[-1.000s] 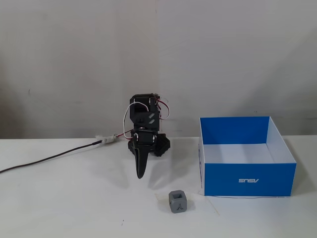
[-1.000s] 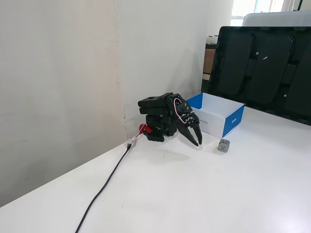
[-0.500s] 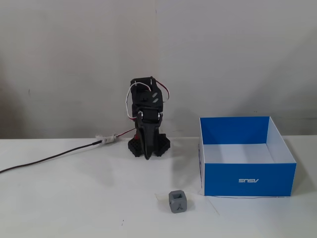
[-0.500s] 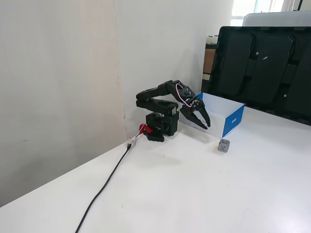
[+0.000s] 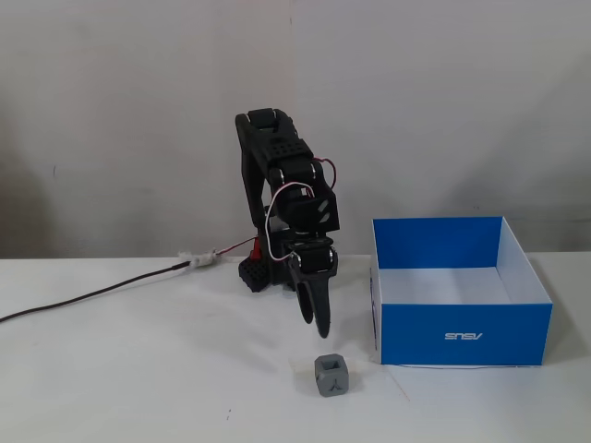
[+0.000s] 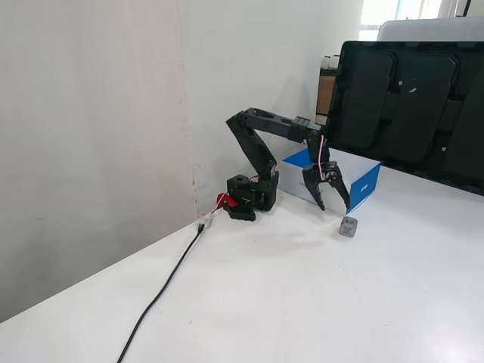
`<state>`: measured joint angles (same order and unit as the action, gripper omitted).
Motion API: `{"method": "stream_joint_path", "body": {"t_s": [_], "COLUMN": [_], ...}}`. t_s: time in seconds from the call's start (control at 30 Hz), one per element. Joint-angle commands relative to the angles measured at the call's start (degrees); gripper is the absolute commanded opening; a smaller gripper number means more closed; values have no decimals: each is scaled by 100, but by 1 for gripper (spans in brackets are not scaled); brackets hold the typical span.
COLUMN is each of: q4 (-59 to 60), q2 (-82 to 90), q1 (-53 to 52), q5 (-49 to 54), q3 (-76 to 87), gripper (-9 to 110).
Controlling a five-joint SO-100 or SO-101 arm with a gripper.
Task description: Pick the gray block and keep it in the box.
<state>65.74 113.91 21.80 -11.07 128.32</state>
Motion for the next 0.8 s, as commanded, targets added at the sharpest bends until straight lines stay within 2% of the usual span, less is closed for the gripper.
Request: {"method": "stream_joint_path", "body": {"t_s": [0.0, 0.6, 0.77], "q4": [-220, -369, -431], "q2": [-132, -3621, -3683], "q1": [35, -26, -26], "q5": [-53, -53, -53], "q3": [-483, -2602, -2628], "gripper": [31, 30, 15]}}
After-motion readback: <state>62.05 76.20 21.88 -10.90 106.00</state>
